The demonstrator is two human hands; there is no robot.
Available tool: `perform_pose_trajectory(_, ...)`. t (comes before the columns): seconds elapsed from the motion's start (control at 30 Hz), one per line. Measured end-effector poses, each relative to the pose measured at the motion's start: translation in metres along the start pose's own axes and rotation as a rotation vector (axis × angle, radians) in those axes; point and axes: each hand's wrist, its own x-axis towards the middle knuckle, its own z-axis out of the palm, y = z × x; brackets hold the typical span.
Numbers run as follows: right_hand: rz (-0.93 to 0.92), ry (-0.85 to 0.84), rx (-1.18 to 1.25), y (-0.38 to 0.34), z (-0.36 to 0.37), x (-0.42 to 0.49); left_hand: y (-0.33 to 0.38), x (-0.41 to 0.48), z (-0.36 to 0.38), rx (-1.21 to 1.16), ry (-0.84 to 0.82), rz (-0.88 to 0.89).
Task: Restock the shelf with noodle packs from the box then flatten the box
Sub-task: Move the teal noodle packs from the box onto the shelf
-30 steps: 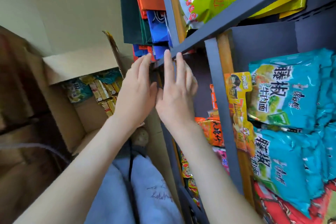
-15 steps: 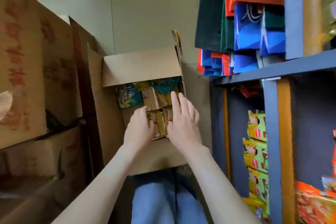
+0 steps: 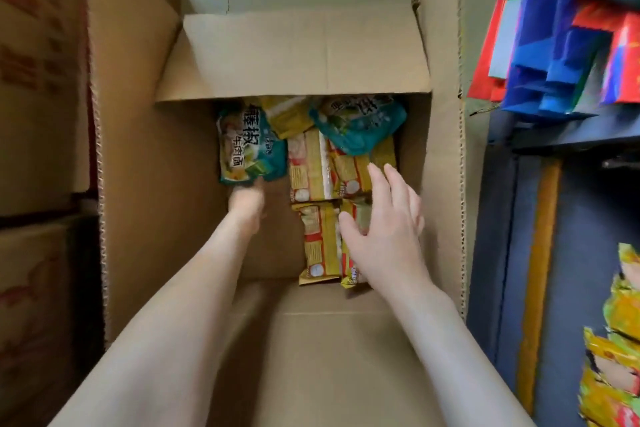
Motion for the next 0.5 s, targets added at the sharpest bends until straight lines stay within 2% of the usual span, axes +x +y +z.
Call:
perform_pose_trajectory(0.1, -0.018, -0.028, -0.005, 0.007, 0.021, 0.008, -0.011, 0.026, 0.011, -0.476, -0.049, -0.133)
perform_pose_trajectory(0.2, -0.050, -0.036, -0.008, 0.010, 0.035, 0.019, -0.015, 0.042, 0.021, -0.722, -0.079, -0.126)
perform_pose_trajectory(0.27, -0.058, -0.039, 0.002, 0.009, 0.040, 0.022, -0.011, 0.045, 0.024, -0.790, -0.035, -0.131)
perform_pose_trajectory(0.37, -0.053, -0.018, -0.009, 0.006, 0.038, 0.019, -0.005, 0.037, 0.023, -0.773, 0.060, -0.134)
perform_pose_trajectory(0.5, 0.052, 0.033, 0.049, -0.013, 0.017, -0.005, 0.005, -0.013, 0.014, -0.793, 0.059, -0.149)
